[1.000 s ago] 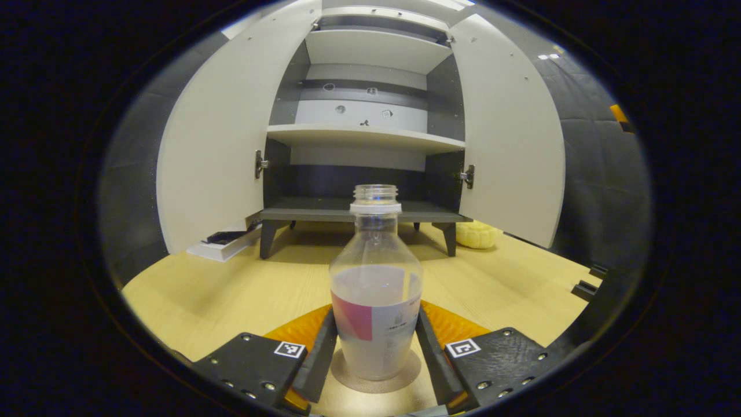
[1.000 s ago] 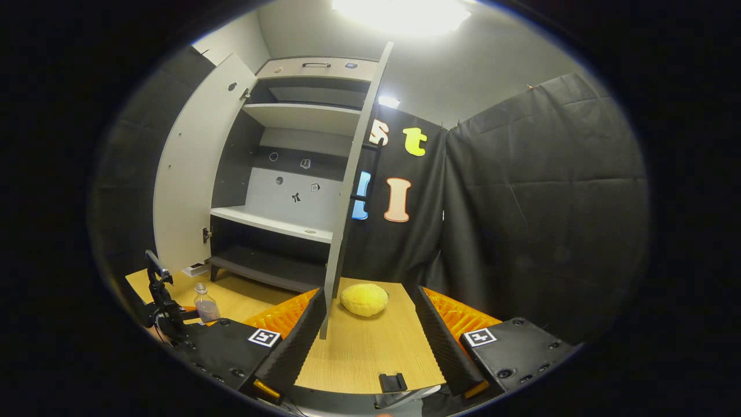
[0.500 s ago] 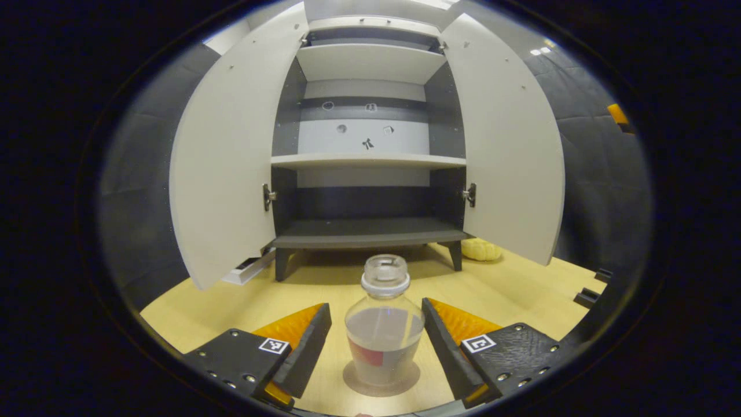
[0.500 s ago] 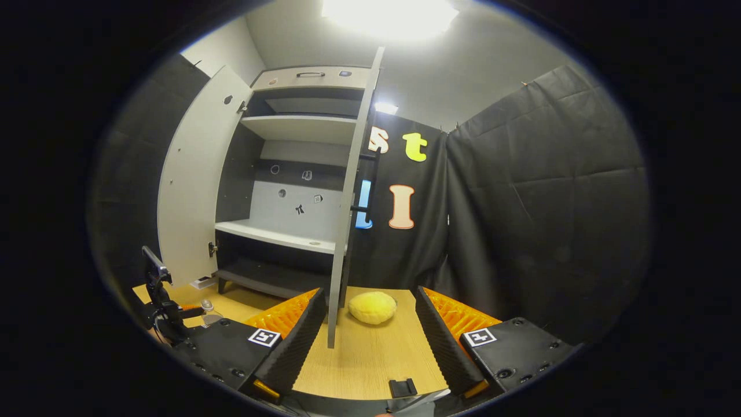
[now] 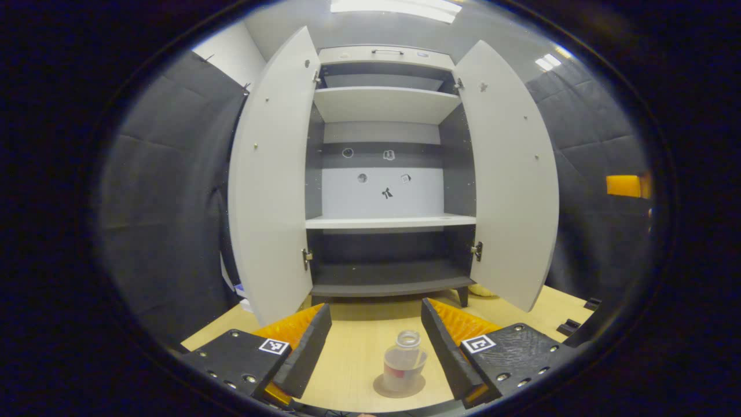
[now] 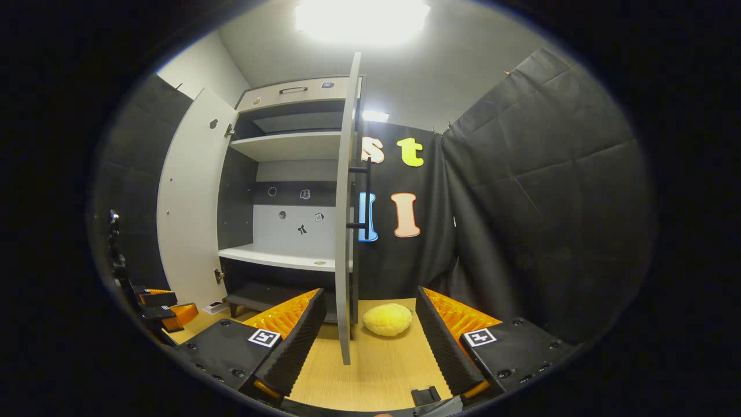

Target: Grasp the bottle in the cabinet with the left hand and place it on the coaster, then close the right door with the right hand and the left door with the left hand.

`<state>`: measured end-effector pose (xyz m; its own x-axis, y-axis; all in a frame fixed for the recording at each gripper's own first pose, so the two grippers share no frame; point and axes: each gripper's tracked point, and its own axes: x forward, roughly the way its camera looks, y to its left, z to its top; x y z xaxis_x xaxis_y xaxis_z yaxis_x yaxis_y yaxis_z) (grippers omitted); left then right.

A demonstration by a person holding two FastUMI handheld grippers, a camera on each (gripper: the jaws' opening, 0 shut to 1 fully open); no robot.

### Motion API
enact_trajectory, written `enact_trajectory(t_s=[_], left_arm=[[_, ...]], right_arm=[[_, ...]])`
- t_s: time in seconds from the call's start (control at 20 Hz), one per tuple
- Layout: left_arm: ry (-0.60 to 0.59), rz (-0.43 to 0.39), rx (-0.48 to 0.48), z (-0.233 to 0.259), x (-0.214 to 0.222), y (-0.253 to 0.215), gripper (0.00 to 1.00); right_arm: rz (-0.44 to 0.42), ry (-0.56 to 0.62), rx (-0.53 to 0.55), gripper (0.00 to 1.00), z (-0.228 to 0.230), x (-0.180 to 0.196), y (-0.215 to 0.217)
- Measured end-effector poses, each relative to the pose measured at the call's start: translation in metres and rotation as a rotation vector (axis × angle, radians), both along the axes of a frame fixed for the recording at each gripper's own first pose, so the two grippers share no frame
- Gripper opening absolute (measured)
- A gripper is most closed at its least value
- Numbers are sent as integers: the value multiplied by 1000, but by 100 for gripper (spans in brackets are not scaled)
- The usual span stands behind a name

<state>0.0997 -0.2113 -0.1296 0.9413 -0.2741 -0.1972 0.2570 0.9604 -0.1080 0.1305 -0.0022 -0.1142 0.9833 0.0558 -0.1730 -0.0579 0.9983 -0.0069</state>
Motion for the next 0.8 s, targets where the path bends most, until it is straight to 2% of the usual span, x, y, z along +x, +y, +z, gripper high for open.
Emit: enact_trajectory(t_s=[0.3, 0.35, 0.4, 0.45, 0.8], left_arm=[[-40, 147, 32, 46, 1, 75, 92], [-47, 168, 36, 49, 0, 84, 92], [-51, 185, 39, 53, 1, 93, 98], [-56, 199, 40, 54, 1, 104, 99], [-66, 278, 49, 60, 16, 159, 99]], right_arm=[[-39, -2, 44, 99, -2, 29, 5], [-62, -6, 38, 99, -1, 35, 2], [-87, -10, 32, 99, 3, 41, -3], [-110, -16, 32, 99, 6, 46, -6], [-283, -103, -32, 99, 48, 90, -37]])
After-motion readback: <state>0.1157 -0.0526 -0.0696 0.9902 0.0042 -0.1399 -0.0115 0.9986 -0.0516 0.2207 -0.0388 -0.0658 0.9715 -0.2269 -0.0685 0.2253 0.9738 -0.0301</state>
